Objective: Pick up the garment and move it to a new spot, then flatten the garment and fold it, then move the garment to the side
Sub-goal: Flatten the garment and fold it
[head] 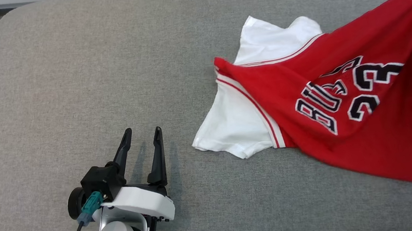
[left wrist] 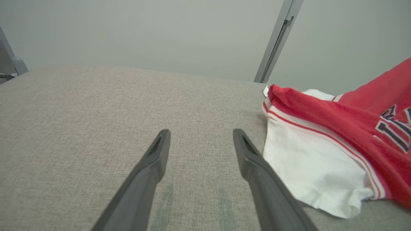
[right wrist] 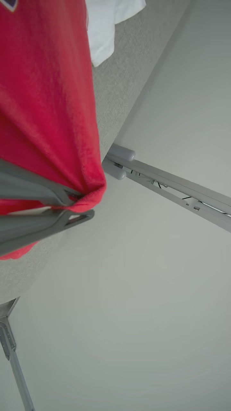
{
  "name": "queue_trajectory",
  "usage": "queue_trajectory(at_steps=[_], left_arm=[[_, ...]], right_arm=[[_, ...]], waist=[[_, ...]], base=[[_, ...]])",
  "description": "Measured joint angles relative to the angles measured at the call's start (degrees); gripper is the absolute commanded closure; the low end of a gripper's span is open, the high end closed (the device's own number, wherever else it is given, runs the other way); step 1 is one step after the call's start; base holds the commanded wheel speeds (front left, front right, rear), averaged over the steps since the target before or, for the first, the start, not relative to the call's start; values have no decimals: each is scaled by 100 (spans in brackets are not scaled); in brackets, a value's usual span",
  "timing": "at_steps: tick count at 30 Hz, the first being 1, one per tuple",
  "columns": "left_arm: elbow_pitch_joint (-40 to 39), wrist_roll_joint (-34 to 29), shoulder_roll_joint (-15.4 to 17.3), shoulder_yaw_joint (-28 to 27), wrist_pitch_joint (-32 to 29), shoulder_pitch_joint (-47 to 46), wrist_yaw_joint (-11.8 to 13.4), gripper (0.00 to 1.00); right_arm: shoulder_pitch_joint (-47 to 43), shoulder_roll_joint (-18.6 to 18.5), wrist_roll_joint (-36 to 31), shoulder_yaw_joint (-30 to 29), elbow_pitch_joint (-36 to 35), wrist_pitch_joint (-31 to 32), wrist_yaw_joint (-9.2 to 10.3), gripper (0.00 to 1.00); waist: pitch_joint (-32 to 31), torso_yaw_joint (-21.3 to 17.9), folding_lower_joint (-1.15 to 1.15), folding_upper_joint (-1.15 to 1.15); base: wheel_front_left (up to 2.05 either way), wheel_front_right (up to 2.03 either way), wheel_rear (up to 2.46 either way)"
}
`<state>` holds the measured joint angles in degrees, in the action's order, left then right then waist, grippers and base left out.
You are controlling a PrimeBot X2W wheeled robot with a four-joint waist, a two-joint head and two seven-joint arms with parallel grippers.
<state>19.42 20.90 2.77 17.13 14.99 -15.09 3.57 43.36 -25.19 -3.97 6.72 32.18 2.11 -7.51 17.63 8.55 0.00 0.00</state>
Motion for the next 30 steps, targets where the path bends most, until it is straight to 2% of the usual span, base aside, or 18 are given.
queue_trajectory(at_steps=[4,9,10,11,12,13,17,22,30], left_arm=[[-34,31,1,80,0,-64,7,0],[-45,40,3,179,0,-131,10,0],[-54,42,4,204,0,-172,10,0],[-67,49,3,222,0,-203,11,0],[-75,63,3,244,1,-220,12,0],[-76,76,3,263,0,-233,16,0],[-74,83,4,305,0,-283,56,0],[-27,56,4,249,0,-261,102,0],[24,-132,5,40,0,-126,75,0]], right_arm=[[587,-257,-259,81,422,81,0,100],[1279,-361,-643,144,989,5,0,100],[1413,-366,-743,110,1133,-10,0,86],[1521,-345,-791,29,1252,-21,0,64],[1609,-312,-857,-71,1380,-49,0,35],[1678,-286,-954,-136,1505,-102,1,0],[1870,-108,-1269,-463,1868,-453,1,0],[1884,247,-1395,-542,2212,-1002,0,0],[1334,669,-676,-478,2562,-1570,1,0]], waist=[[146,163,0,0],[355,342,0,0],[398,375,0,0],[441,406,0,0],[483,436,0,0],[520,466,0,0],[604,533,0,0],[520,372,0,0],[236,-137,0,0]], base=[[0,0,0],[0,0,0],[0,0,0],[0,0,0],[0,0,0],[0,0,0],[0,0,0],[0,0,0],[0,0,0]])
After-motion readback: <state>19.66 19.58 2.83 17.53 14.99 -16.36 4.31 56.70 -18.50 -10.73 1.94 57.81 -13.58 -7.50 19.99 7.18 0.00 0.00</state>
